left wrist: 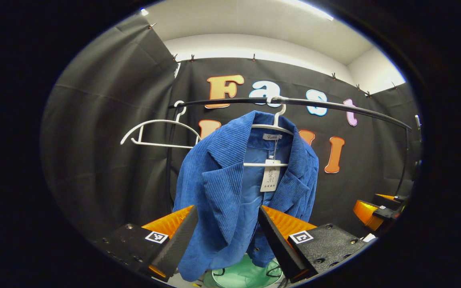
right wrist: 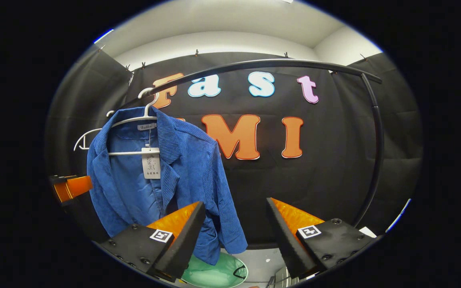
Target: Grasp the clothes on the hanger with both hands and then place them into the laundry hamper below.
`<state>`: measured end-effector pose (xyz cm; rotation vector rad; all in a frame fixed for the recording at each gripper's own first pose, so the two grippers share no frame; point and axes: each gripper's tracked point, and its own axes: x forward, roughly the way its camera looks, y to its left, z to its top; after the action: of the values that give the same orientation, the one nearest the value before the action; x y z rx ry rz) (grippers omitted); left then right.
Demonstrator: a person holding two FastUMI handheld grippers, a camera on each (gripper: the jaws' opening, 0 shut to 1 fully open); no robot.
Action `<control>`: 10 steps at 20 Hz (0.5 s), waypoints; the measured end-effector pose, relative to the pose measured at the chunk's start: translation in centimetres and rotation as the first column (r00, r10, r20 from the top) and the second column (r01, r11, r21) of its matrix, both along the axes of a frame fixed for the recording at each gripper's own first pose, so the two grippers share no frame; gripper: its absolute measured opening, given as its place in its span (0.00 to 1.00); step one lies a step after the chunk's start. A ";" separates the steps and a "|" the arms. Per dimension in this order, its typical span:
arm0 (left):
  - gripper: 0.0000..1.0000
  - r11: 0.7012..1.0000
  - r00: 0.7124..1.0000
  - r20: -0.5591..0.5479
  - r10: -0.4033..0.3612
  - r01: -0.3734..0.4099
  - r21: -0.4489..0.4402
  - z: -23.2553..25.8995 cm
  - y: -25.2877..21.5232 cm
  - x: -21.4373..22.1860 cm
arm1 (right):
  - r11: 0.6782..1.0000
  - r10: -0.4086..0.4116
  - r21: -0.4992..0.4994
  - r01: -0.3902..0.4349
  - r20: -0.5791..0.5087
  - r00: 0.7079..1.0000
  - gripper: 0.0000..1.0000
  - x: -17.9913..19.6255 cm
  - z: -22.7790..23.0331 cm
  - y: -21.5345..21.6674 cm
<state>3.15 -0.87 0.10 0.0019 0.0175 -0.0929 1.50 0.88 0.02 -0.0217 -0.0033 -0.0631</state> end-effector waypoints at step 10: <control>0.92 0.995 0.995 -0.008 -0.098 0.098 -0.008 -0.1 -0.9 2.2 | 1.000 -0.004 0.019 0.004 0.009 1.000 0.98 0.9 0.0 2.9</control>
<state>5.32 -1.80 -0.05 -0.0051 0.0258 -0.1914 2.44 3.82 -0.01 -0.0026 -0.0119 -0.0673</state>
